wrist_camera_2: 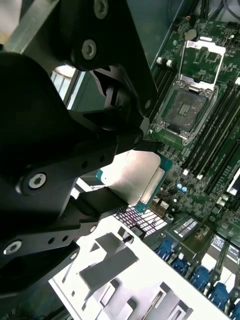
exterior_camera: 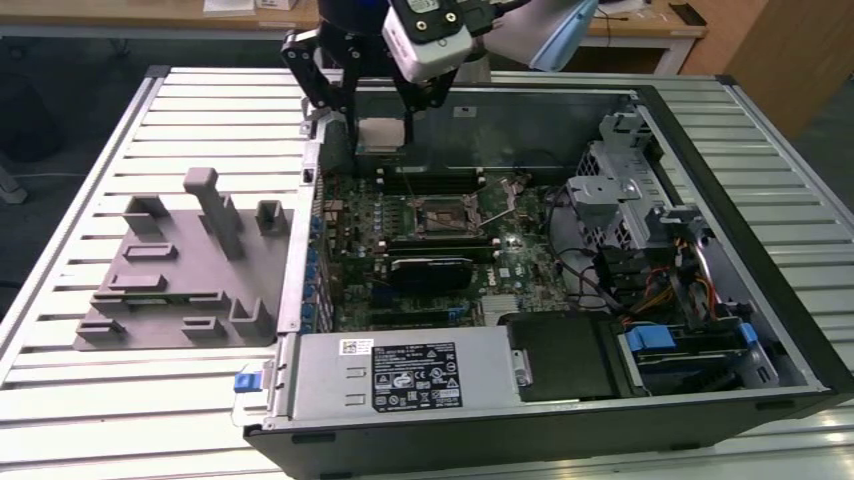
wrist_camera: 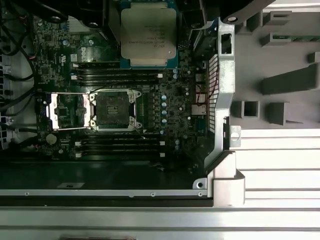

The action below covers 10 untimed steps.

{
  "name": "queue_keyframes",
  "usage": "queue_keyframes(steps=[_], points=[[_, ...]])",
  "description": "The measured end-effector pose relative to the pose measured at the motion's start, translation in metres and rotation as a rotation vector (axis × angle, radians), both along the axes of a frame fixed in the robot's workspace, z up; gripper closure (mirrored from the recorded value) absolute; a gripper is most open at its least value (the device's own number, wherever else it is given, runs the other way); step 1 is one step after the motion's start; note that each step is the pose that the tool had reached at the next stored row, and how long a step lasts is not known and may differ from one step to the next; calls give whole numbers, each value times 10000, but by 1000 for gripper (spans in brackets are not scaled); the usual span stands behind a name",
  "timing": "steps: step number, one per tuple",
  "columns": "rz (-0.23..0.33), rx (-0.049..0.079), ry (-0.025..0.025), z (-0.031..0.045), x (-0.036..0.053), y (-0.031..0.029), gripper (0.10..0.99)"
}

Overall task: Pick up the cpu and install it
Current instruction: 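Pick up the cpu and move it towards the insertion slot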

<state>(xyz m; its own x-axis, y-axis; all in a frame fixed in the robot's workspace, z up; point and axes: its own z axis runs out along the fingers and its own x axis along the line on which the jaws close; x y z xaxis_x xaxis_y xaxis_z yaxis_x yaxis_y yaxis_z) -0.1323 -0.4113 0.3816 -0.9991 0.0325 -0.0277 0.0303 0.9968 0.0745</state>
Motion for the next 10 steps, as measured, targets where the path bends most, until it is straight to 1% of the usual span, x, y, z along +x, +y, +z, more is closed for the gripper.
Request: queue_keyframes(steps=[5, 10], points=[[0, 1, -1, -1, 1, 0, 545], [0, 1, -1, -25, 12, 0, 545]])
